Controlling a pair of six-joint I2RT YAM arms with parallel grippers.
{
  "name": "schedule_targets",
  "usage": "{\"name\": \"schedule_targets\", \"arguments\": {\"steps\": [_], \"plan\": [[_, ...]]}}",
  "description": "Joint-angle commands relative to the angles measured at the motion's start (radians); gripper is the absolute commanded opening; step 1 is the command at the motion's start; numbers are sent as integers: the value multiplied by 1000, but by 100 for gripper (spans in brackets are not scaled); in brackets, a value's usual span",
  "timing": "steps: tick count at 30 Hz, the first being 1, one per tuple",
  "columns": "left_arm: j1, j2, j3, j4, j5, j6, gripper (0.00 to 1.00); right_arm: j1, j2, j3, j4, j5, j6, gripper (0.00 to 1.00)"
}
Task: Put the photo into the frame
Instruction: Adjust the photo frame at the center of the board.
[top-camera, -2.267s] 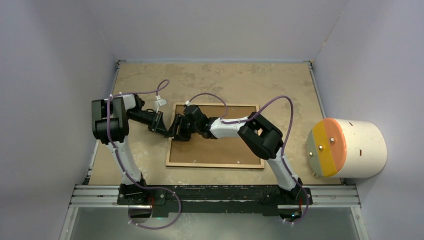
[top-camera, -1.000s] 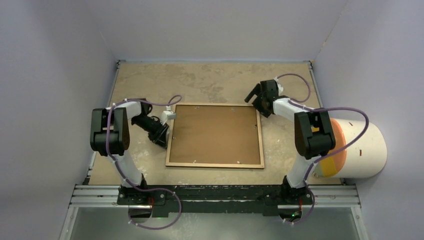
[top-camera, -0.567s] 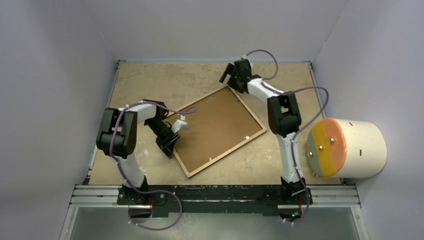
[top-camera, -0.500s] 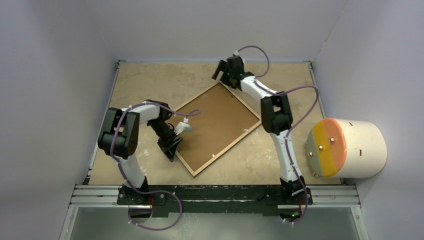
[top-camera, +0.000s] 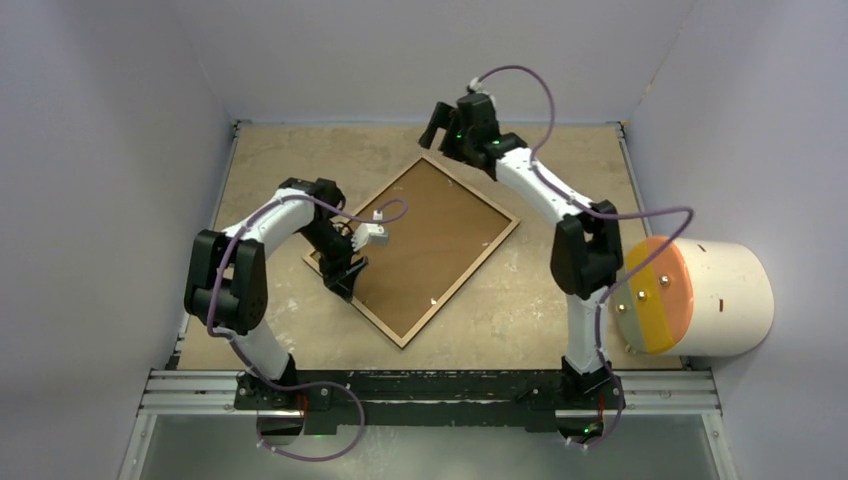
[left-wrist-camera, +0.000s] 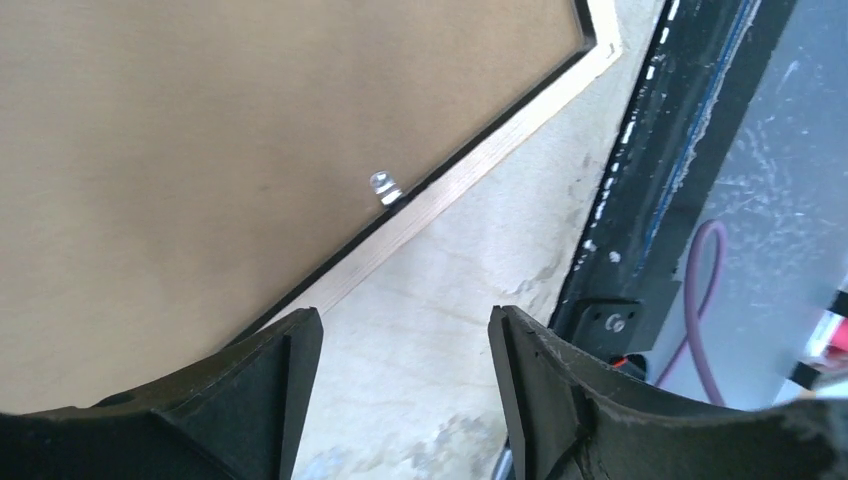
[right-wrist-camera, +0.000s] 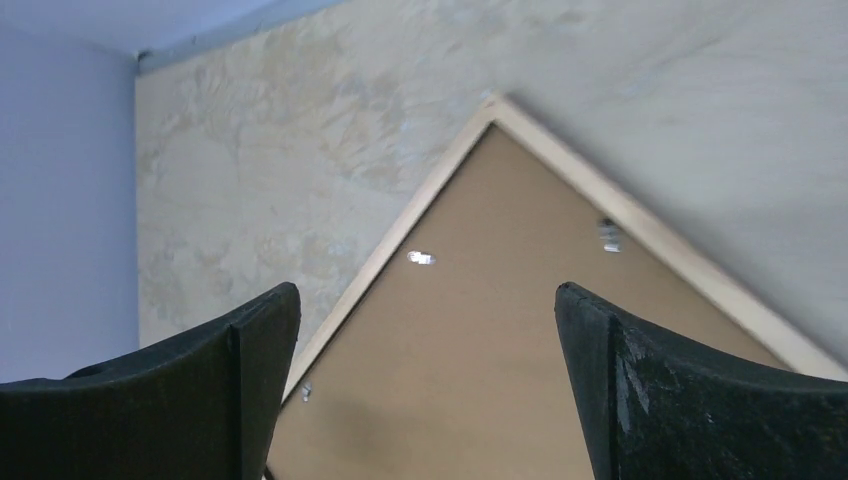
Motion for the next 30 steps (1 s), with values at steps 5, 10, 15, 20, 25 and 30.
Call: {"name": "schedule_targets", "arguments": {"steps": [5, 10, 15, 20, 25, 30], "plan": [[215, 63, 276, 26, -47, 16, 64, -74, -388, -481, 42, -10, 29, 99], [359, 322, 533, 92, -43, -152, 51, -75, -566, -779, 87, -117, 103, 99], [395, 473, 639, 93, -14, -184, 39, -78, -688, -970, 131, -201, 157, 99], [395, 493, 572, 118, 21, -161, 29, -88, -706, -1081, 192, -267, 204, 99], [377, 453, 438, 105, 54, -72, 21, -113, -636, -1092, 266, -302, 220, 99], [324, 366, 247, 93, 75, 38, 19, -157, -587, -1043, 261, -297, 201, 99]]}}
